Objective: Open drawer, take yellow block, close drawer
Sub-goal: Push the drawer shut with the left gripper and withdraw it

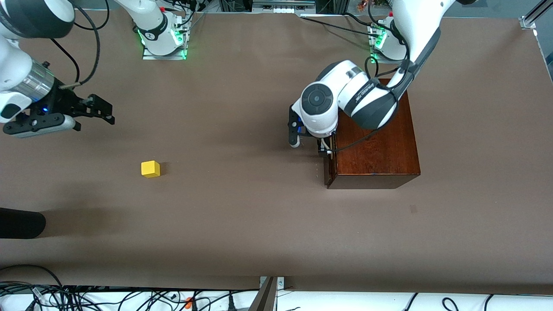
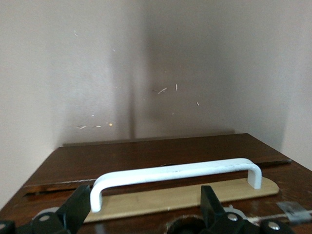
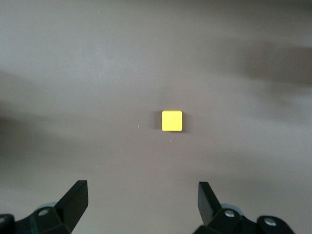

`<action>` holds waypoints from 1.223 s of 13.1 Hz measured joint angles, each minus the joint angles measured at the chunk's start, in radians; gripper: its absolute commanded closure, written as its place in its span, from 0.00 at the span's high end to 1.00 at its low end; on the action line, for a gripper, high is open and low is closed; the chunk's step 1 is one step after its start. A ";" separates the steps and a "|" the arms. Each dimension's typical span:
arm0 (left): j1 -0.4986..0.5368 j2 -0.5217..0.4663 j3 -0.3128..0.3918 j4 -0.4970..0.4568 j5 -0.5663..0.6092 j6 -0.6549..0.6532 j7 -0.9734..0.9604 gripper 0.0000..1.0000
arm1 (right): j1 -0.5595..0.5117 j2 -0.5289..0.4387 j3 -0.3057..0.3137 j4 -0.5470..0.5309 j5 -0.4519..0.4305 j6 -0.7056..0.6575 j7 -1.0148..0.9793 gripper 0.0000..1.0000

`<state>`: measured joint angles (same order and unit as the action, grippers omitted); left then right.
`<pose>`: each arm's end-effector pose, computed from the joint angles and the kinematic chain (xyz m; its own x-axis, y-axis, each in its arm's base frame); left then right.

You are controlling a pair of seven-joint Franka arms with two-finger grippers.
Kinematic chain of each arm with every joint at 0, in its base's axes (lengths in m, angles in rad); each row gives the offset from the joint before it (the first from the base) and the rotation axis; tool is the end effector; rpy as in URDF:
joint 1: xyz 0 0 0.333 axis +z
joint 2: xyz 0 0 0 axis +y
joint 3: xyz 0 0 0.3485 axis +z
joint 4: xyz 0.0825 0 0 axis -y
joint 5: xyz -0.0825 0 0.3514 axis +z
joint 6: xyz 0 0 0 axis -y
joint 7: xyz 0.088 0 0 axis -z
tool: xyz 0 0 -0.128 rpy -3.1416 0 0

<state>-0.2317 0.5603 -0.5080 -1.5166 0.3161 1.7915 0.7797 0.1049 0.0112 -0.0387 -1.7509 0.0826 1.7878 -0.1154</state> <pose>0.5374 -0.3712 0.3715 -0.0242 -0.9858 -0.1661 -0.9916 0.0026 0.1290 0.5366 0.0445 0.5694 0.9861 0.1627 0.0341 0.1649 -0.9833 -0.0771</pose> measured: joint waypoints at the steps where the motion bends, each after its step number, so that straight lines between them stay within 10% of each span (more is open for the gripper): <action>1: 0.000 -0.030 -0.005 0.004 -0.002 0.000 -0.012 1.00 | -0.001 -0.001 -0.005 0.007 0.000 -0.034 0.008 1.00; 13: 0.256 -0.233 0.019 0.257 -0.084 -0.416 -0.456 1.00 | -0.007 0.009 -0.008 0.113 -0.041 -0.102 0.033 1.00; 16: 0.252 -0.288 0.151 0.281 -0.122 -0.423 -0.582 1.00 | -0.008 0.028 -0.009 0.142 -0.042 -0.107 0.033 1.00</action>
<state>0.0206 0.2722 -0.3571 -1.2356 0.1943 1.3689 0.1981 0.0970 0.0396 -0.0481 -1.6093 0.0404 1.6808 -0.0825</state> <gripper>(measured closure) 0.000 0.000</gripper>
